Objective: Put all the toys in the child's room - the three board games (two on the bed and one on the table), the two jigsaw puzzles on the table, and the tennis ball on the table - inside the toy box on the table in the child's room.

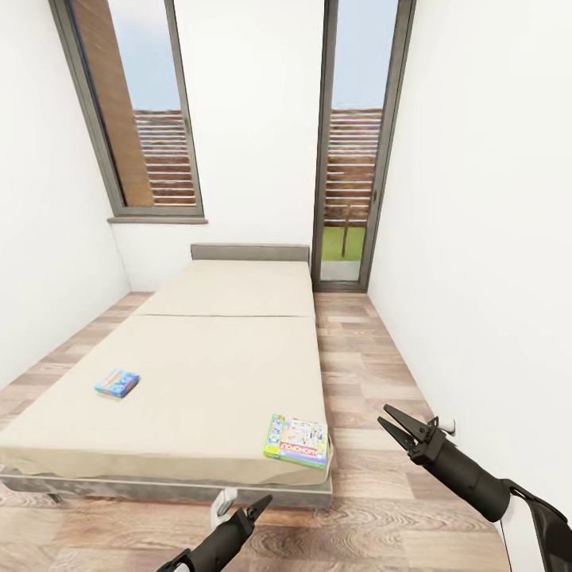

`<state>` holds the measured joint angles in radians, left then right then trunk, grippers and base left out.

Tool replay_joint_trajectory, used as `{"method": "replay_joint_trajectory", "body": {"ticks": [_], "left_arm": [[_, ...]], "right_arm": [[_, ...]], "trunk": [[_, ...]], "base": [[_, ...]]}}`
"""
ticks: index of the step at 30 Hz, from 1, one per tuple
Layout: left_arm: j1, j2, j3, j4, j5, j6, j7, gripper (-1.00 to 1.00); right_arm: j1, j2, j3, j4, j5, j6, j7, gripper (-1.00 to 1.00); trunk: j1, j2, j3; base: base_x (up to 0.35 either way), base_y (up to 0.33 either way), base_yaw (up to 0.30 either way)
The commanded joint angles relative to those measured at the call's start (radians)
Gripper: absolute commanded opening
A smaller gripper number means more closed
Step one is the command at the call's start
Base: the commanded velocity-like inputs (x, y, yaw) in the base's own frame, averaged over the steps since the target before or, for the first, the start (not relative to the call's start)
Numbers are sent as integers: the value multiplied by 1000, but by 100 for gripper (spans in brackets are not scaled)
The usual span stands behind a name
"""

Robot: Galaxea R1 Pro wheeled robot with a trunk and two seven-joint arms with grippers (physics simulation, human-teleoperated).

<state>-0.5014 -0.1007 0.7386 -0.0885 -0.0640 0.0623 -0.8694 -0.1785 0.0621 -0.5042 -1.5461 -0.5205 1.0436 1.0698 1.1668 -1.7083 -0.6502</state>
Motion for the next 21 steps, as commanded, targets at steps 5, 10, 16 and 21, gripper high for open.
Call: {"method": "replay_joint_trajectory", "body": {"ticks": [5,10,16,21], "left_arm": [[0,-1,8,-2,-7,7,-3,100],[0,-1,8,-2,-7,7,-3,100],[0,-1,8,-2,-7,7,-3,100],[0,-1,8,-2,-7,6,-3,100]], "right_arm": [[-1,1,-2,0,3,4,5,100],[-1,1,-2,0,3,4,6,100],[-1,1,-2,0,3,4,6,100],[-1,1,-2,0,3,4,6,100]], "trunk": [[19,-36,-17],[38,-71,-32],[61,-113,-51],[77,-141,-64]], "base": [[0,0,0],[0,0,0],[0,0,0],[0,0,0]]}}
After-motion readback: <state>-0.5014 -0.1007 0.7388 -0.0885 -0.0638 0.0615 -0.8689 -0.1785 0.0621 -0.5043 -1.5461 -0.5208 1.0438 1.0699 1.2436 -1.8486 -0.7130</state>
